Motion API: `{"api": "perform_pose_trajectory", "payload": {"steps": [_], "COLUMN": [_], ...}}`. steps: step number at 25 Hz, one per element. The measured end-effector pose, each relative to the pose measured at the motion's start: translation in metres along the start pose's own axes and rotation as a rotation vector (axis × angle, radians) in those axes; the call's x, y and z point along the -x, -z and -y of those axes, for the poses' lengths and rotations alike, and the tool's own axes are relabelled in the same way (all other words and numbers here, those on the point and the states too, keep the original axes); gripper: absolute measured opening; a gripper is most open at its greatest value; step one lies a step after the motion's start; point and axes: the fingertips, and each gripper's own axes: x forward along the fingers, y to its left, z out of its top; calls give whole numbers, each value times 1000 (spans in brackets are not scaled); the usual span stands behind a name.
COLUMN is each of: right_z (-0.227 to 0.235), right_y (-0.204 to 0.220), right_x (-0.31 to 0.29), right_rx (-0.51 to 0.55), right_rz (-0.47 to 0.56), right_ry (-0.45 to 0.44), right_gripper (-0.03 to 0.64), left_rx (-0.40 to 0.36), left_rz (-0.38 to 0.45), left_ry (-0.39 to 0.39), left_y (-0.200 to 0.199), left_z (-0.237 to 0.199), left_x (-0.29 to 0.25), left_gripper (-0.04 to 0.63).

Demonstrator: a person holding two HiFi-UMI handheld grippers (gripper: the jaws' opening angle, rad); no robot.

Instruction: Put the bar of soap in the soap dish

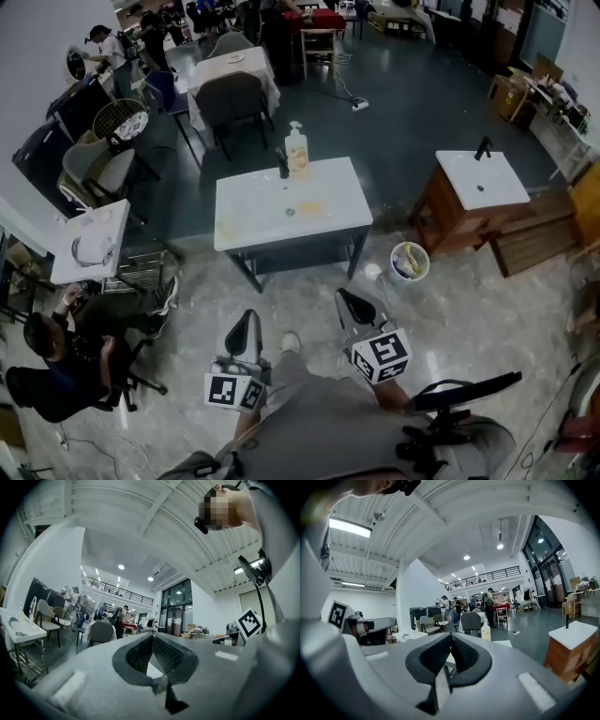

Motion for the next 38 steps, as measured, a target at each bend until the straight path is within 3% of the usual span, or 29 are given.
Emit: {"api": "perform_pose_trajectory", "payload": {"steps": [10,17,24,30,38], "right_z": [14,9,5,-3,-1], "right_y": [-12,-40,-46,-27,-26], "right_x": [-95,-151,-188,-208,-214], "right_rx": [13,36,67,50,27], "right_rz": [-60,-58,-71,-124,-116], "right_ry": [9,29,81,108,128], "right_gripper": [3,3,3,3,2], "left_rx": [52,62,69,107,93], "left_rz": [-25,-23,-25,-45,-48], "left_ry": [17,94,175,216,219], "left_y": [4,-13,-8,8,15], "left_z": [-74,-111,-148,-177,-206], "left_x": [-70,-110,-138,-153,-164], "left_gripper": [2,2,2,2,0]}}
